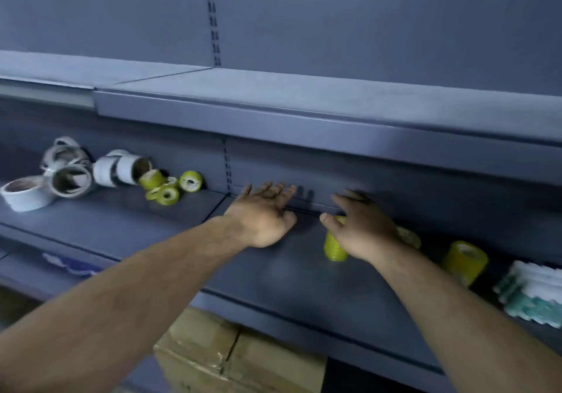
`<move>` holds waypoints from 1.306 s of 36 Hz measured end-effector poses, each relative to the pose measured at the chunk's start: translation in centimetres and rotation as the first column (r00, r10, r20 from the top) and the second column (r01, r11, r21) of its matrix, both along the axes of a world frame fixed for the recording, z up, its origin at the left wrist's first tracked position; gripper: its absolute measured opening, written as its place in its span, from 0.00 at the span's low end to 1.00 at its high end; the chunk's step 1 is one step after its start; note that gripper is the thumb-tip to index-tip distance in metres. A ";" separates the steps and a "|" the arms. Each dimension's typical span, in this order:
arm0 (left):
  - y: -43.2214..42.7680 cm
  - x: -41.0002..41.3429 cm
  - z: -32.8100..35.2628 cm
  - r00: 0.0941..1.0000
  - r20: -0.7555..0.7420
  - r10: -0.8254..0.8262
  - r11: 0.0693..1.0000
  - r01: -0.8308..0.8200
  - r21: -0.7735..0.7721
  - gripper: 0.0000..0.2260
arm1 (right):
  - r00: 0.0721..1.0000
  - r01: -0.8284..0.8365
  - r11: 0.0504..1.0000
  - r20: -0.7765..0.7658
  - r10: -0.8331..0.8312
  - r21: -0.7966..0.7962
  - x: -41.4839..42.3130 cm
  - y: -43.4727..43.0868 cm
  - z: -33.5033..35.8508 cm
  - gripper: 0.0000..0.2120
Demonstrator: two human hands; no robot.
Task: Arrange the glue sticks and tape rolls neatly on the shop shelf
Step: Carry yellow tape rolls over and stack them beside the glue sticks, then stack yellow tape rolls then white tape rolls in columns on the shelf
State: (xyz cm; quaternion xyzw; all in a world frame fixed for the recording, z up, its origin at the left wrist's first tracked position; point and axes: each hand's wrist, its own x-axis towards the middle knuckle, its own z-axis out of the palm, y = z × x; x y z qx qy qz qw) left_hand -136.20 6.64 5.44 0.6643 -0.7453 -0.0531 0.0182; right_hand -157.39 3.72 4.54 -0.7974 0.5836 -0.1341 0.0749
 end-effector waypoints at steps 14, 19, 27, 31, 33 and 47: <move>7.3 20.1 -0.6 0.988 -0.036 0.153 0.985 -0.155 -0.071 0.29 | 0.981 -0.194 0.981 0.005 0.194 0.004 19.9 4.0 0.0 0.29; 9.7 28.3 -1.5 0.976 -0.050 0.213 0.975 -0.215 -0.059 0.29 | 0.966 -0.260 0.966 -0.019 0.260 -0.007 28.3 4.6 -1.3 0.30; 11.5 38.4 -3.2 0.939 -0.079 0.334 0.941 -0.337 -0.030 0.29 | 0.923 -0.379 0.925 -0.051 0.380 0.028 39.3 4.9 -2.2 0.30; 11.1 41.5 -3.7 0.921 -0.088 0.381 0.923 -0.384 -0.019 0.29 | 0.906 -0.419 0.907 -0.054 0.420 0.044 43.0 3.5 -2.8 0.30; 10.8 42.7 -3.9 0.906 -0.101 0.412 0.910 -0.415 -0.014 0.29 | 0.894 -0.442 0.895 -0.053 0.445 0.051 44.7 2.4 -3.2 0.30; 7.9 55.5 -5.6 0.839 -0.041 0.542 0.840 -0.542 0.029 0.30 | 0.822 -0.558 0.826 -0.085 0.564 0.085 56.7 -2.2 -4.1 0.26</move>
